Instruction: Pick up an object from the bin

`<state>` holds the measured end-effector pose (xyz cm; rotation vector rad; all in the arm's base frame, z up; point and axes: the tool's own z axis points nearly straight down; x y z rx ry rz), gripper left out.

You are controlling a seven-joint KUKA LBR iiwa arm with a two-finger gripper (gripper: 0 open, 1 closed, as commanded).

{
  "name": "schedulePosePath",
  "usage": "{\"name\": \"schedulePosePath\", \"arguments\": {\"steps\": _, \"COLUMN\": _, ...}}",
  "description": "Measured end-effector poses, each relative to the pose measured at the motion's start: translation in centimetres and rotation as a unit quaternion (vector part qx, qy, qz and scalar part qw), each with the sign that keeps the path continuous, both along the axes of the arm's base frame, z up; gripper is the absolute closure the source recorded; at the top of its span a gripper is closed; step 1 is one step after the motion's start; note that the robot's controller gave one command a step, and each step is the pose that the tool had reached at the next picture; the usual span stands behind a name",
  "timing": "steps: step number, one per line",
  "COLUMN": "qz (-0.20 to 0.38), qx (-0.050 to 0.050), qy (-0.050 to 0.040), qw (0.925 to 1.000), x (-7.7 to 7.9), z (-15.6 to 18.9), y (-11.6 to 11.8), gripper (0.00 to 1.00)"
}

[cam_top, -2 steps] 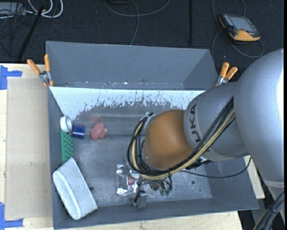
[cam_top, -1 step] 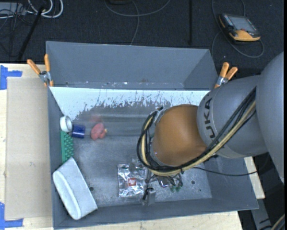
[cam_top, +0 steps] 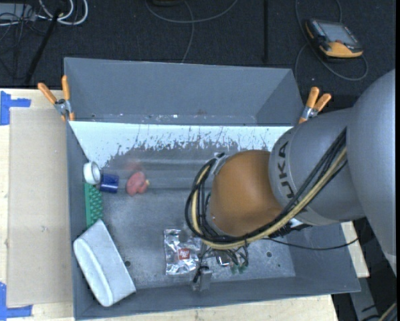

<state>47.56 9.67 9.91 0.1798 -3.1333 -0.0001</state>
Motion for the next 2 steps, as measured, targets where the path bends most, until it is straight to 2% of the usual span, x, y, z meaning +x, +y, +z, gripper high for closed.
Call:
{"name": "schedulePosePath", "arguments": {"steps": 1, "qz": 0.005, "qx": 0.001, "qy": -0.0078, "qw": 1.0, "x": 0.22, "z": -2.85, "y": -0.17, "gripper": 0.0}}
{"name": "schedulePosePath", "arguments": {"steps": 2, "qz": 0.002, "qx": 0.002, "qy": -0.0094, "qw": 1.0, "x": 0.37, "z": -2.8, "y": -0.19, "gripper": 0.0}}
